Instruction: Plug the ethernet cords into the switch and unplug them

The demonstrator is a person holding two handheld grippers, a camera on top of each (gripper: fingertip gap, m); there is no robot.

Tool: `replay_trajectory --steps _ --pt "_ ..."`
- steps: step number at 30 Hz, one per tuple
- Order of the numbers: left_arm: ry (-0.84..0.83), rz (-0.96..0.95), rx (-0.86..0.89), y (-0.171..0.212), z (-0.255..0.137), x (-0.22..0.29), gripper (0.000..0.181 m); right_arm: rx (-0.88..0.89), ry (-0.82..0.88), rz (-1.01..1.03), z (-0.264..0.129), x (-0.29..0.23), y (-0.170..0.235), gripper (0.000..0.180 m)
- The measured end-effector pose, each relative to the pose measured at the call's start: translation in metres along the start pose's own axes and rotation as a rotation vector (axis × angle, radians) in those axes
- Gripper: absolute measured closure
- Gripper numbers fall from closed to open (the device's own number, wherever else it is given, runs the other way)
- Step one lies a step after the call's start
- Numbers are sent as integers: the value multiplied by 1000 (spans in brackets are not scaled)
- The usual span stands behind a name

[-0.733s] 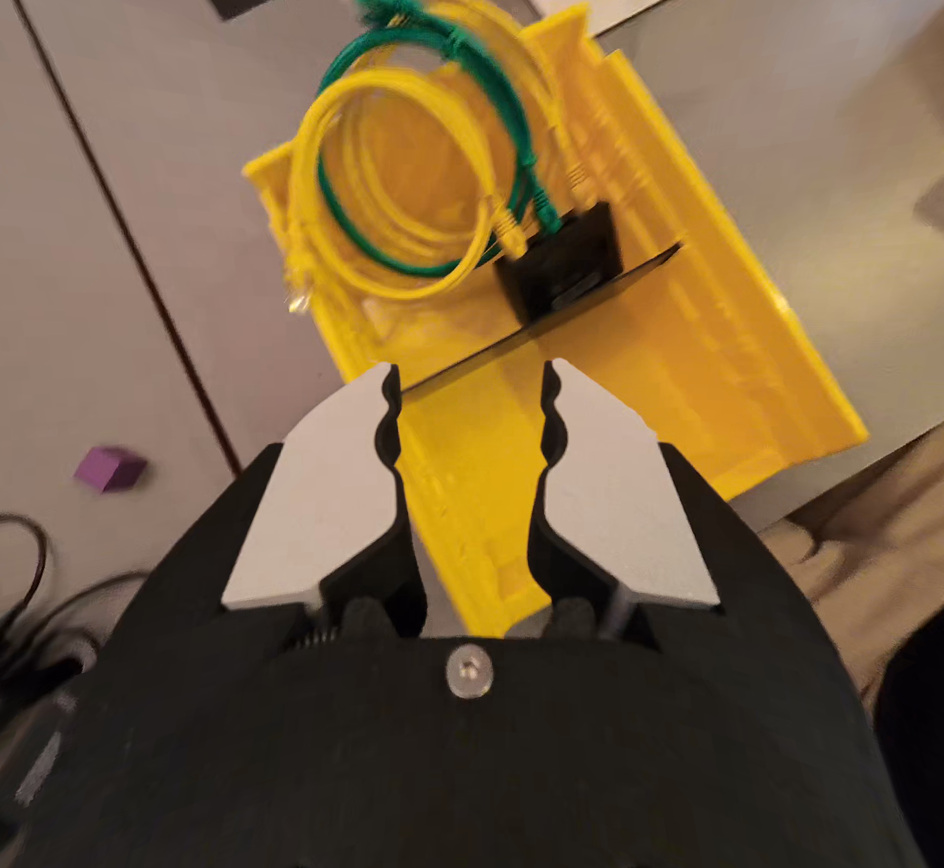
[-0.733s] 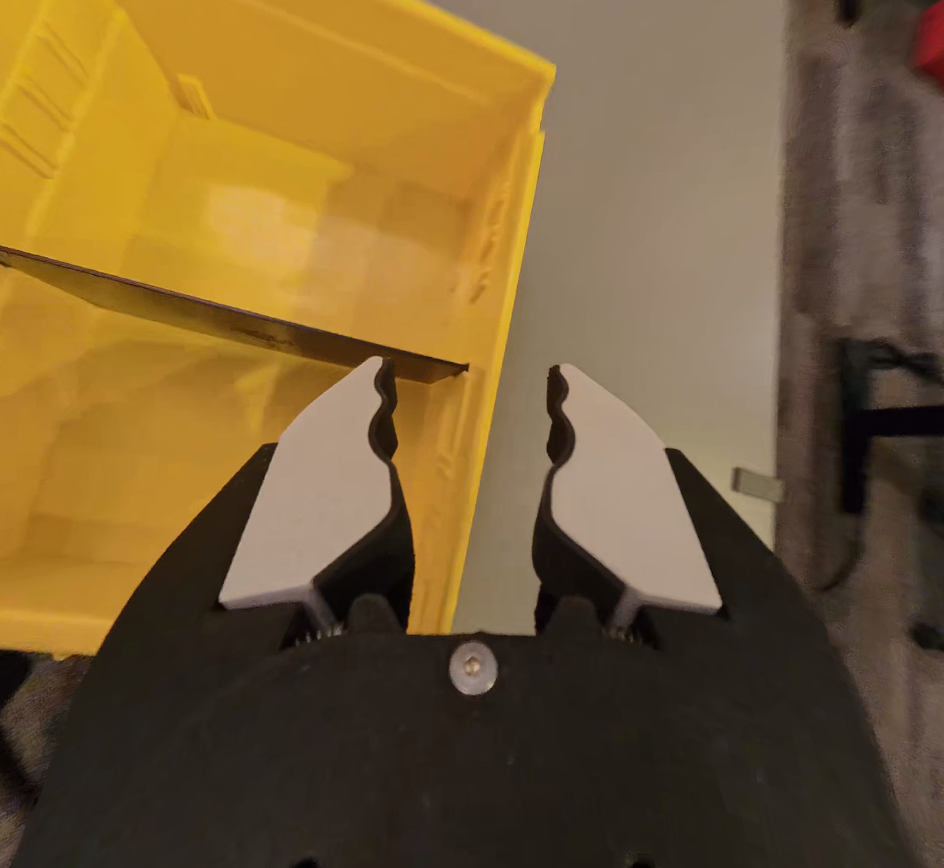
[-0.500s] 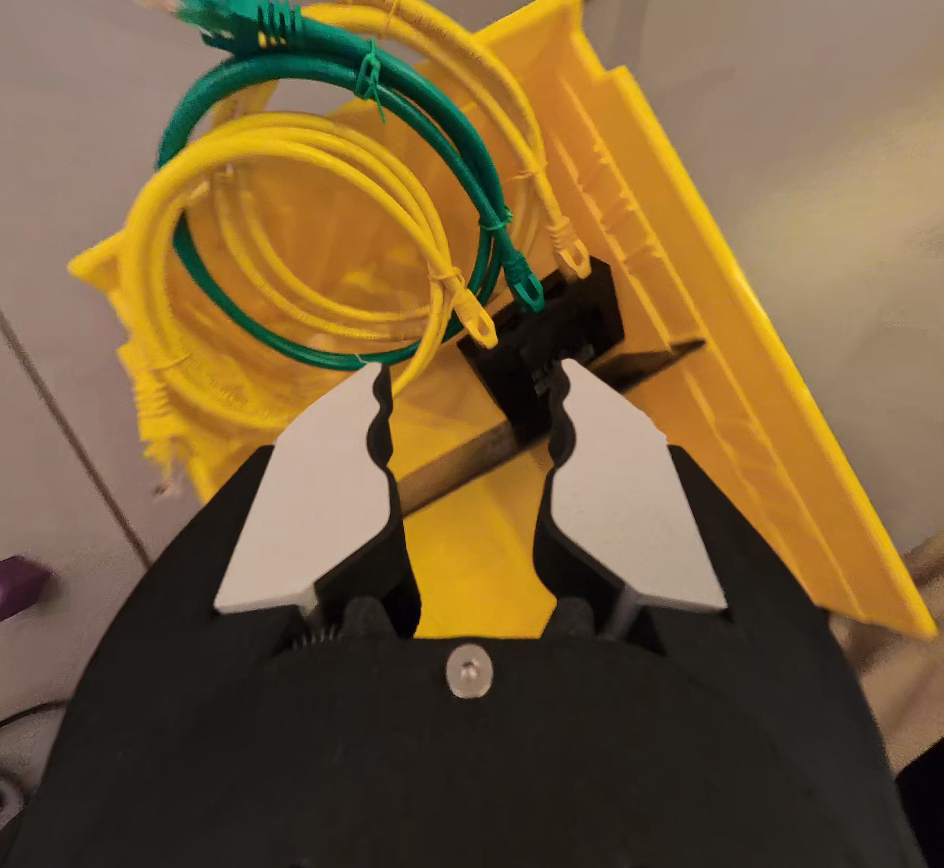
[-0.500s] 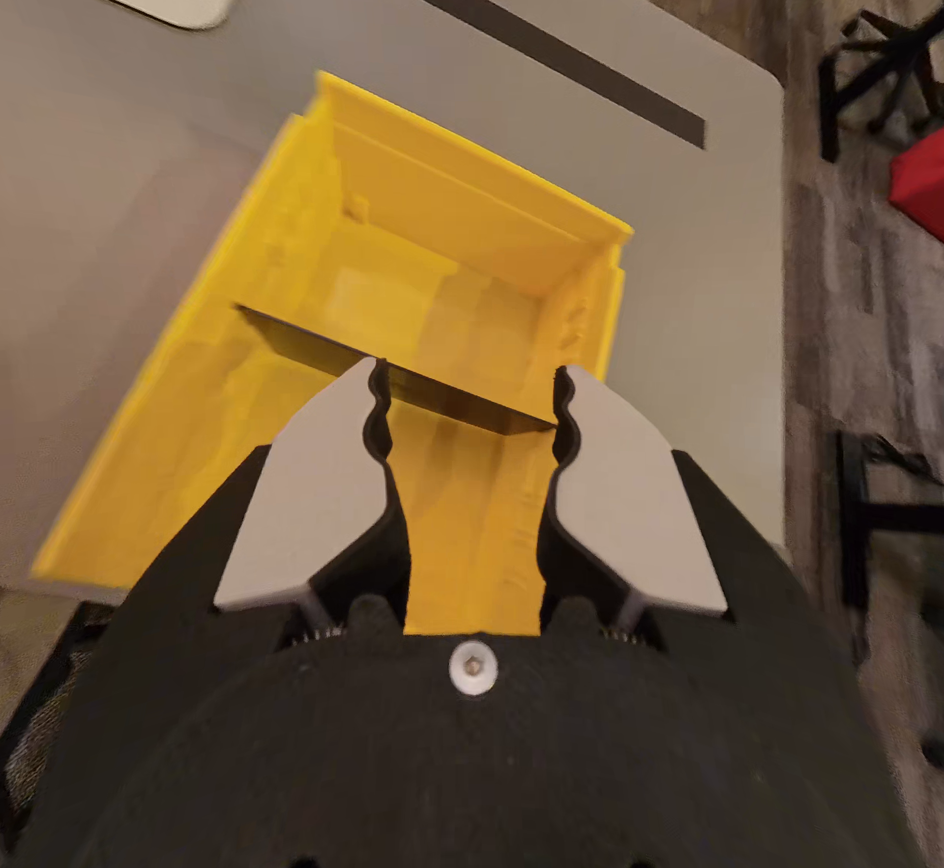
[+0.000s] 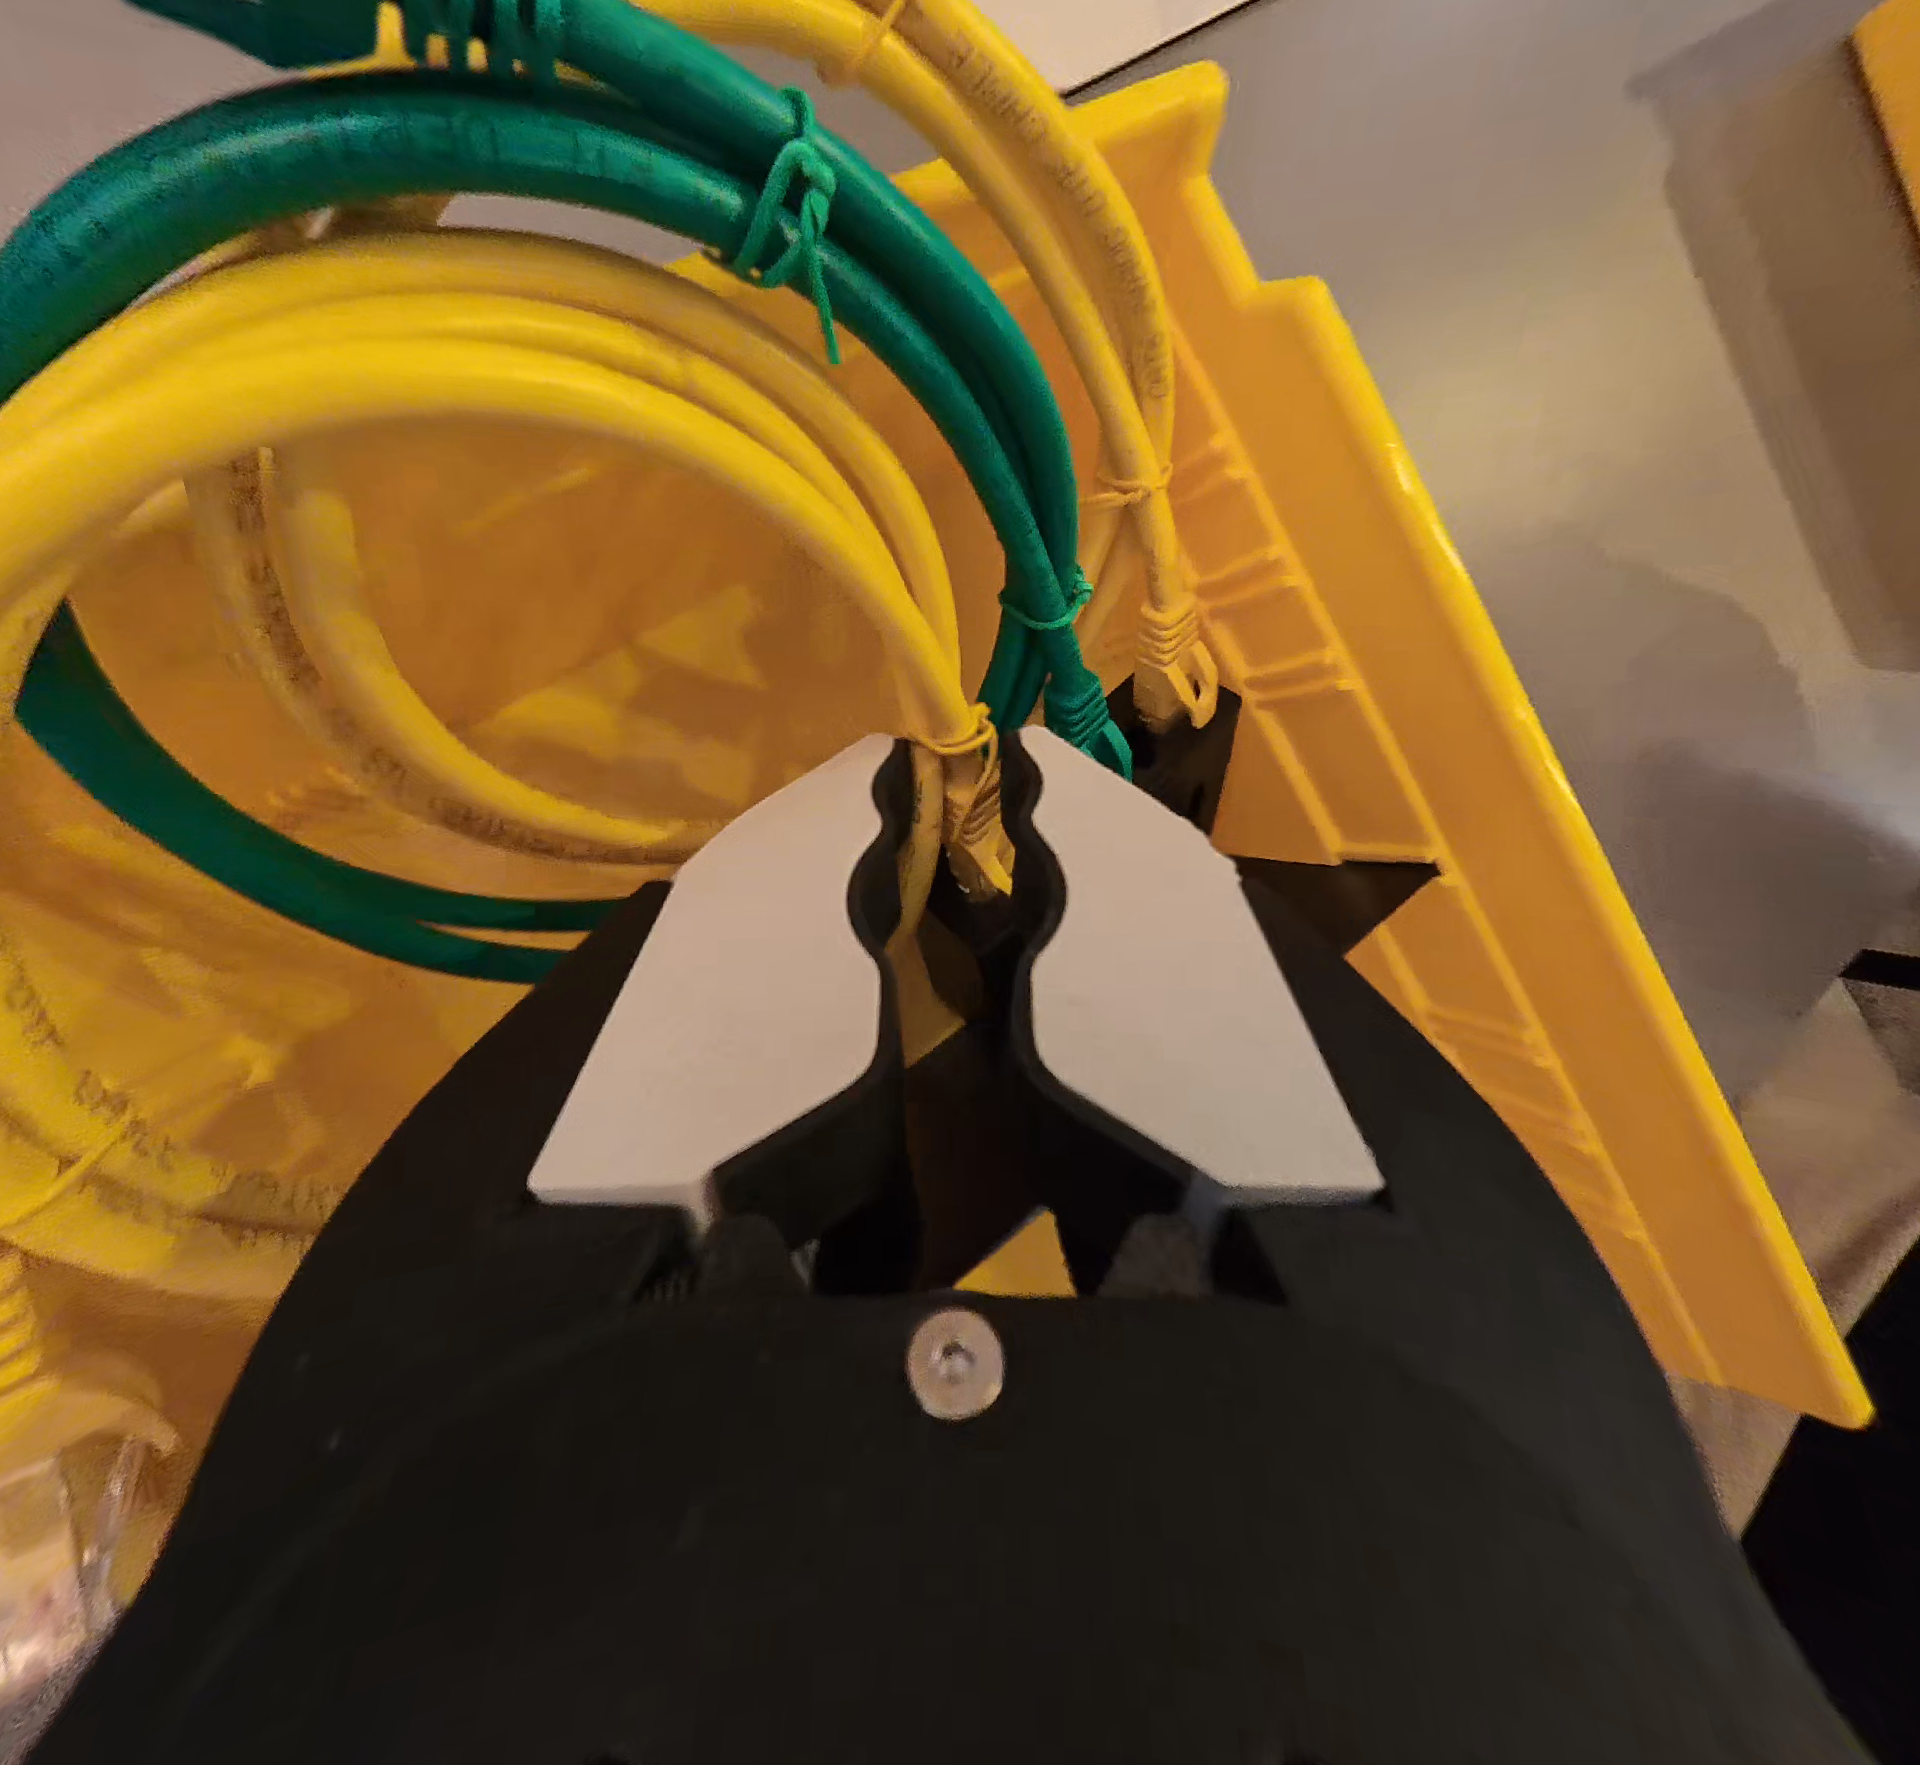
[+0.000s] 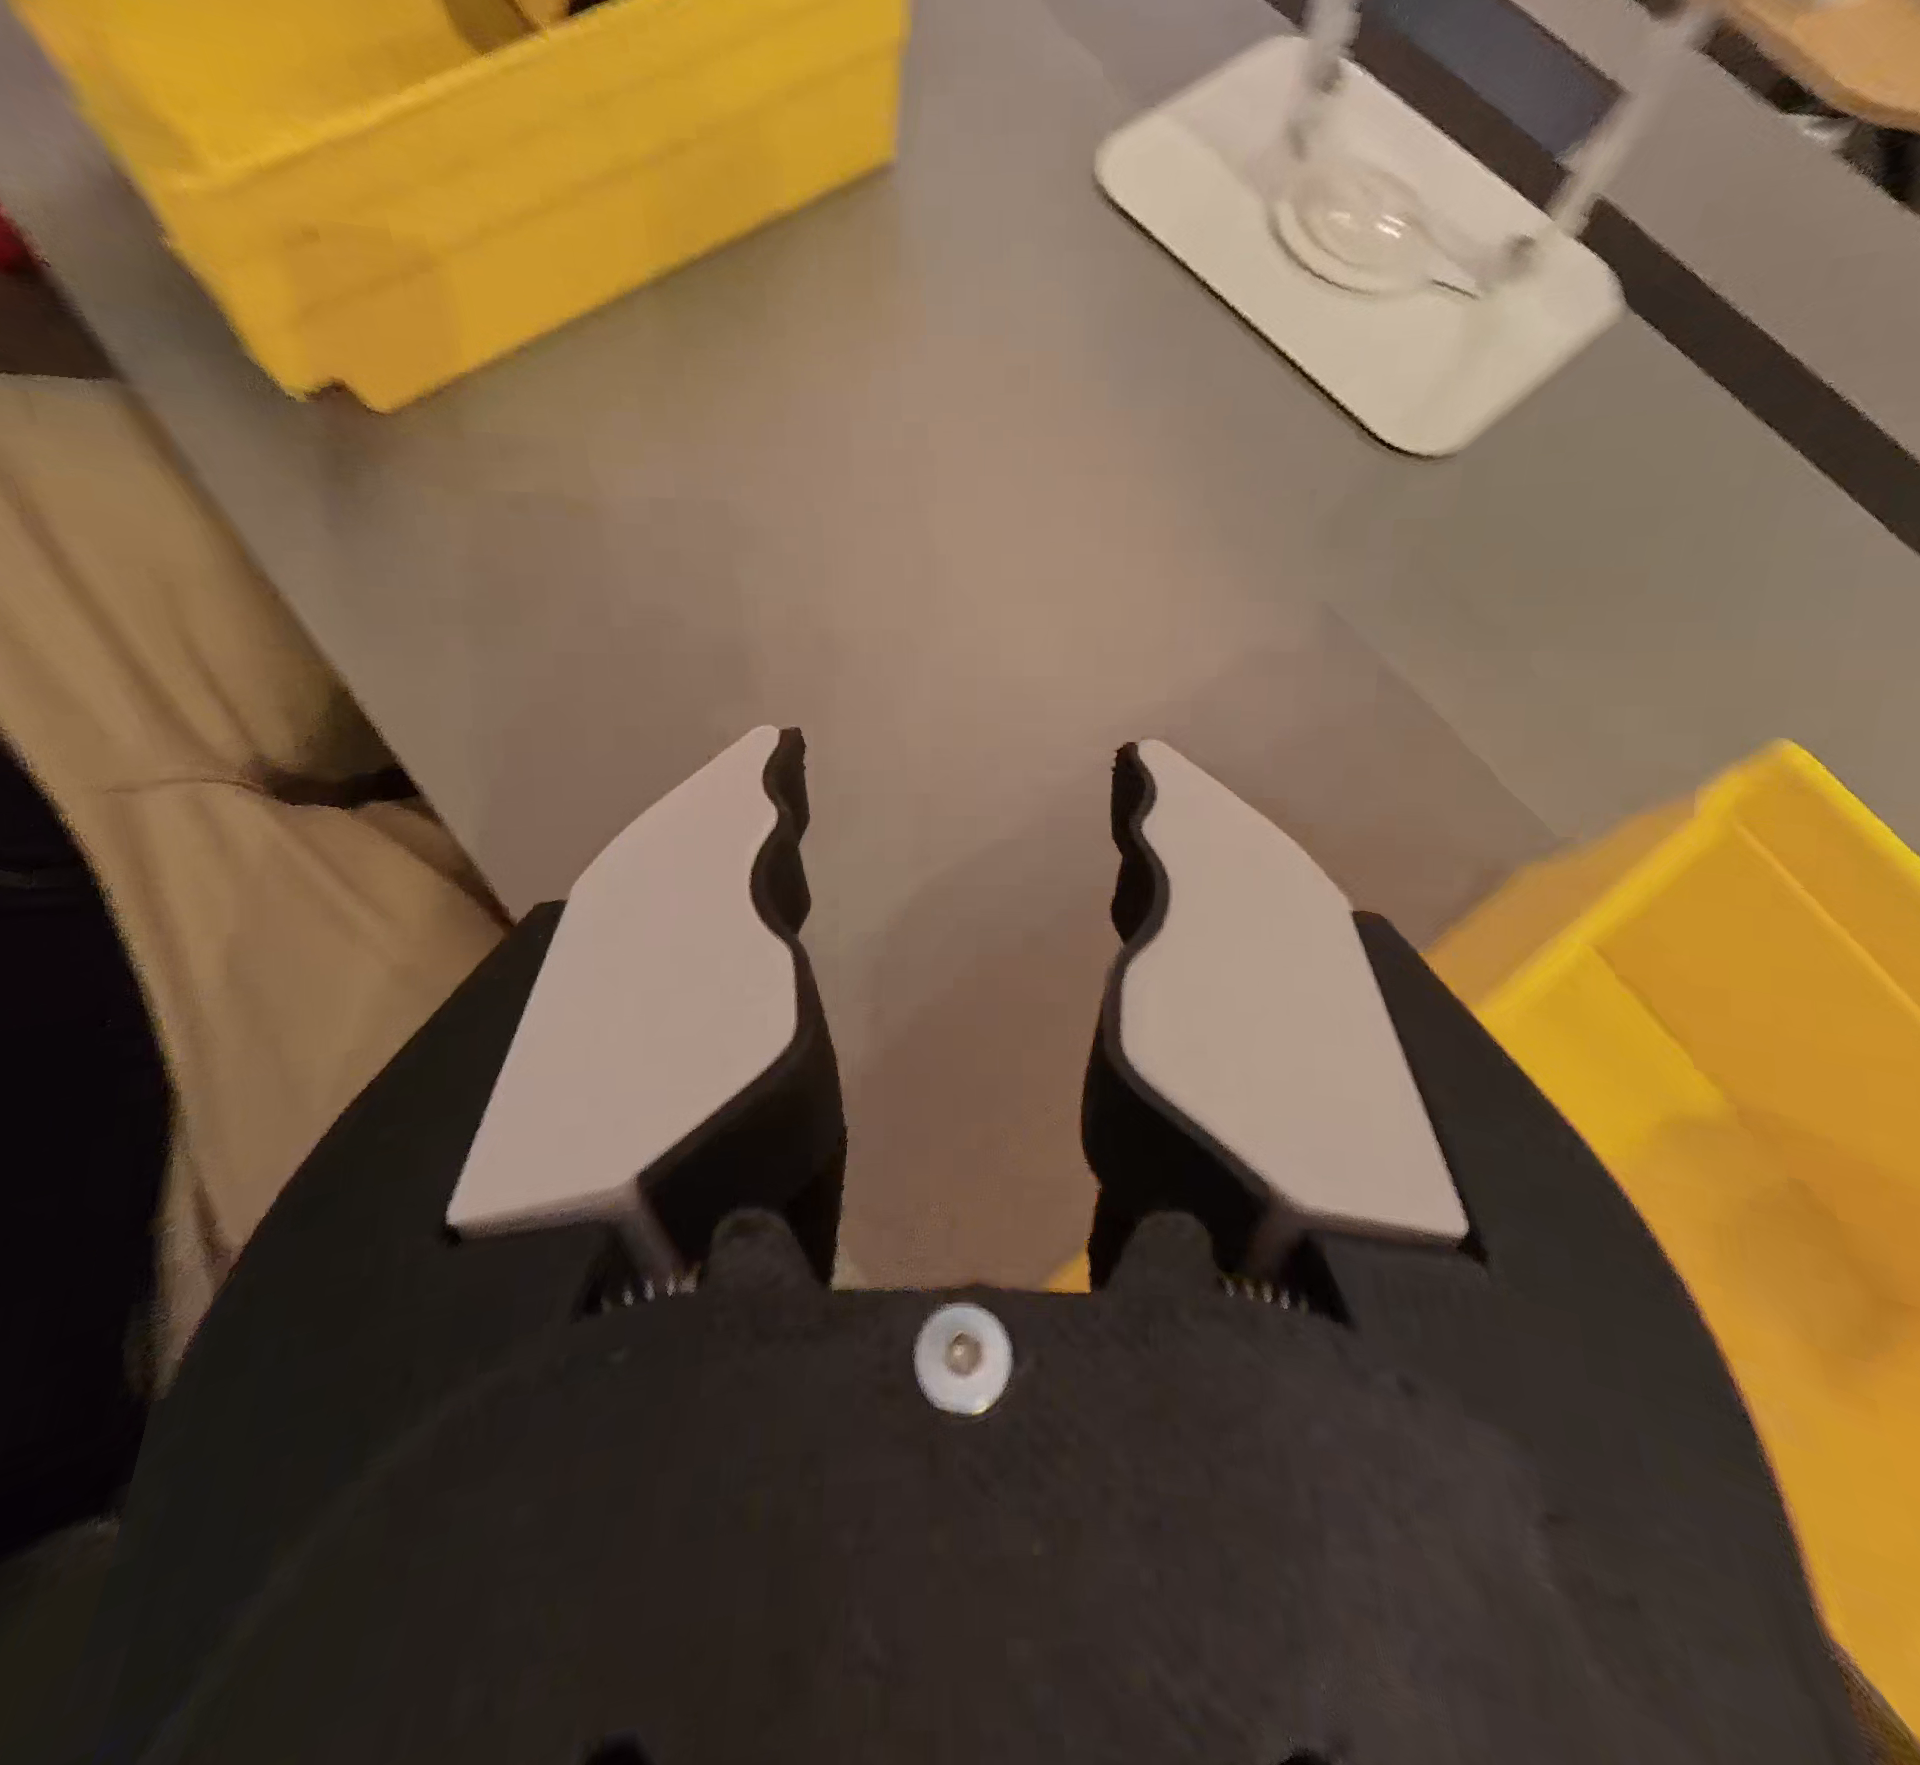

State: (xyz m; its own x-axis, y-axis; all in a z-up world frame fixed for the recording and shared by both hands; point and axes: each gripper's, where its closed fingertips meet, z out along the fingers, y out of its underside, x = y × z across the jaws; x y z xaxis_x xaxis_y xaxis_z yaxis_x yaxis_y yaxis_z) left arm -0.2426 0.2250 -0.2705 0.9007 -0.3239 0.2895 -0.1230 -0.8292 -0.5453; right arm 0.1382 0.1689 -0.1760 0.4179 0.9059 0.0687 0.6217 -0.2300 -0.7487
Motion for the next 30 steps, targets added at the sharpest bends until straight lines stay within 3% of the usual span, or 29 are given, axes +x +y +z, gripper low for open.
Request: replay_trajectory --steps 6,13,17,20,23,25,26,30 --pt "-21 106 111 -16 -25 14 166 73 -260 -13 41 -56 -48 121" --pt "35 319 208 -45 -71 68 166 195 -569 135 85 -104 -110 112" --pt "62 441 198 -50 -90 110 166 229 -567 147 112 -100 -141 98" --pt "100 519 187 -49 -96 145 166 303 -649 209 117 -101 -169 103" --pt "155 576 187 -48 -95 175 166 315 -790 232 119 -115 -180 120" --pt "176 594 184 -46 -93 187 166 371 -880 269 110 -119 -188 157" --pt "180 598 190 -47 -92 191 165 370 -871 268 111 -118 -187 164" --pt "114 632 272 -58 -92 193 153 428 -827 307 109 -107 -187 167"
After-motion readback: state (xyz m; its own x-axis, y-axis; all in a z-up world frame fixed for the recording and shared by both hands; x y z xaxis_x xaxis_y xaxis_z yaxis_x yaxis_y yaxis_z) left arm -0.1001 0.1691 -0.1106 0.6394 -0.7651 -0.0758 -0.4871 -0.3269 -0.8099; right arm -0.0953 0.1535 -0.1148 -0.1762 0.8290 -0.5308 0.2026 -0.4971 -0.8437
